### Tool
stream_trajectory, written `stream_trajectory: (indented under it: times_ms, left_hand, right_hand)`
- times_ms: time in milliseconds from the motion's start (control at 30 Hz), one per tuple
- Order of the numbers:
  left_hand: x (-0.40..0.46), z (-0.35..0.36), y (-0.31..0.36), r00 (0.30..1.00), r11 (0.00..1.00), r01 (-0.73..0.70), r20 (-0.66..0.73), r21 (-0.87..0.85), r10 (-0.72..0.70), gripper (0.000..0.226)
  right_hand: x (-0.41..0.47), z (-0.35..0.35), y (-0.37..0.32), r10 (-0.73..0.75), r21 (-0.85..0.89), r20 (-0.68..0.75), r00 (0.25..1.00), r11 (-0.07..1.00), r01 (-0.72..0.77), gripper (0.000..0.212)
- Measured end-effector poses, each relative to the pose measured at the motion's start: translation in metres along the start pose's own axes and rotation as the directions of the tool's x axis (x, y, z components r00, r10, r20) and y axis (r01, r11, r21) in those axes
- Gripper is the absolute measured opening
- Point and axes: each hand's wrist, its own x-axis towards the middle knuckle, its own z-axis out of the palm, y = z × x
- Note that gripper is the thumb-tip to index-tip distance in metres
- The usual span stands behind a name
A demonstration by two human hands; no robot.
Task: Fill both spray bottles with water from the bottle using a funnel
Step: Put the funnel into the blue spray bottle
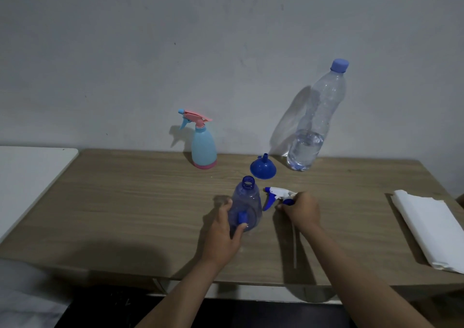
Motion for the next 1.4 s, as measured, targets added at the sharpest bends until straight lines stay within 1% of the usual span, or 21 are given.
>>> stream_trajectory:
  times_ms: [100,200,233,300,367,400,467,500,567,633,733,833,900,1000,1067,1100,1167,1233,1300,1367,1400]
  left_hand:
    - [-0.001,-0.001,0.004,1.0,1.0,0.024,0.0,-0.012,-0.024,0.058]
    - [-0.001,-0.003,0.01,0.999,0.997,0.046,0.005,-0.063,-0.046,0.059]
    - [0.0,-0.004,0.013,0.999,0.994,0.051,0.003,-0.092,-0.051,0.061]
    - [0.002,-0.006,0.018,0.997,0.987,0.072,0.001,-0.141,-0.073,0.071]
    - [0.005,-0.008,0.024,0.996,0.982,0.091,-0.006,-0.163,-0.093,0.083]
    - [0.008,-0.008,0.027,0.994,0.979,0.105,-0.005,-0.175,-0.107,0.089]
    - [0.012,-0.009,0.032,0.993,0.973,0.114,-0.005,-0.201,-0.118,0.093]
    - [0.015,-0.009,0.034,0.993,0.972,0.112,-0.005,-0.206,-0.116,0.09]
    - [0.019,-0.009,0.035,0.994,0.98,0.102,-0.009,-0.17,-0.105,0.075]
    - [0.02,-0.009,0.034,0.995,0.986,0.1,-0.016,-0.136,-0.103,0.066]
    - [0.02,-0.005,0.029,0.993,0.985,0.107,-0.038,-0.138,-0.113,0.059]
    - [0.02,0.0,0.026,0.991,0.985,0.096,-0.077,-0.146,-0.108,0.056]
    - [0.02,0.001,0.024,0.991,0.986,0.084,-0.094,-0.146,-0.098,0.054]
    - [0.022,0.003,0.019,0.991,0.986,0.076,-0.101,-0.146,-0.091,0.053]
    - [0.023,0.003,0.018,0.991,0.989,0.073,-0.106,-0.127,-0.087,0.054]
    - [0.023,0.003,0.017,0.991,0.99,0.072,-0.106,-0.12,-0.085,0.055]
    - [0.022,0.004,0.017,0.991,0.99,0.07,-0.106,-0.121,-0.083,0.055]
    - [0.022,0.004,0.017,0.99,0.989,0.075,-0.111,-0.131,-0.089,0.055]
    - [0.021,0.004,0.018,0.99,0.987,0.085,-0.101,-0.136,-0.099,0.055]
    - [0.019,0.001,0.021,0.991,0.987,0.093,-0.085,-0.132,-0.104,0.053]
    - [0.019,0.001,0.022,0.991,0.986,0.095,-0.083,-0.135,-0.106,0.053]
  right_hand:
    - [0.001,0.004,0.002,-0.017,0.029,-0.002,1.0,0.999,0.017,0.032]
    - [0.002,0.002,0.001,-0.017,-0.025,-0.019,1.0,1.0,0.017,0.044]
    - [0.003,0.0,-0.001,-0.03,-0.042,-0.031,0.999,0.999,0.029,0.046]
    - [0.007,-0.006,-0.008,-0.075,-0.019,-0.059,0.995,0.997,0.074,0.05]
    - [0.014,-0.011,-0.017,-0.153,0.016,-0.074,0.985,0.988,0.155,0.058]
    - [0.02,-0.012,-0.022,-0.211,0.015,-0.071,0.975,0.977,0.213,0.058]
    - [0.035,-0.015,-0.035,-0.358,-0.053,-0.028,0.933,0.933,0.356,0.054]
    - [0.044,-0.018,-0.044,-0.44,-0.127,0.014,0.898,0.89,0.438,0.054]
    - [0.063,-0.024,-0.065,-0.567,-0.312,0.159,0.808,0.748,0.586,0.058]
    - [0.084,-0.026,-0.086,-0.595,-0.431,0.346,0.726,0.586,0.686,0.064]
    - [0.115,-0.018,-0.109,-0.458,-0.544,0.578,0.675,0.4,0.737,0.079]
    - [0.131,-0.003,-0.123,-0.306,-0.6,0.702,0.643,0.234,0.765,0.09]
    - [0.135,0.005,-0.127,-0.255,-0.588,0.743,0.619,0.192,0.786,0.085]
    - [0.14,0.011,-0.133,-0.272,-0.571,0.758,0.593,0.163,0.805,0.074]
    - [0.14,0.005,-0.138,-0.336,-0.541,0.751,0.569,0.182,0.821,0.076]
    - [0.138,-0.001,-0.141,-0.387,-0.512,0.732,0.56,0.229,0.828,0.078]
    - [0.13,-0.02,-0.145,-0.516,-0.406,0.662,0.544,0.364,0.839,0.08]
    - [0.115,-0.044,-0.146,-0.631,-0.21,0.569,0.528,0.509,0.835,0.08]
    - [0.092,-0.071,-0.145,-0.705,0.032,0.476,0.526,0.612,0.791,0.078]
    - [0.068,-0.094,-0.142,-0.742,0.264,0.372,0.558,0.661,0.702,0.071]
    - [0.055,-0.102,-0.139,-0.748,0.38,0.323,0.581,0.664,0.644,0.069]
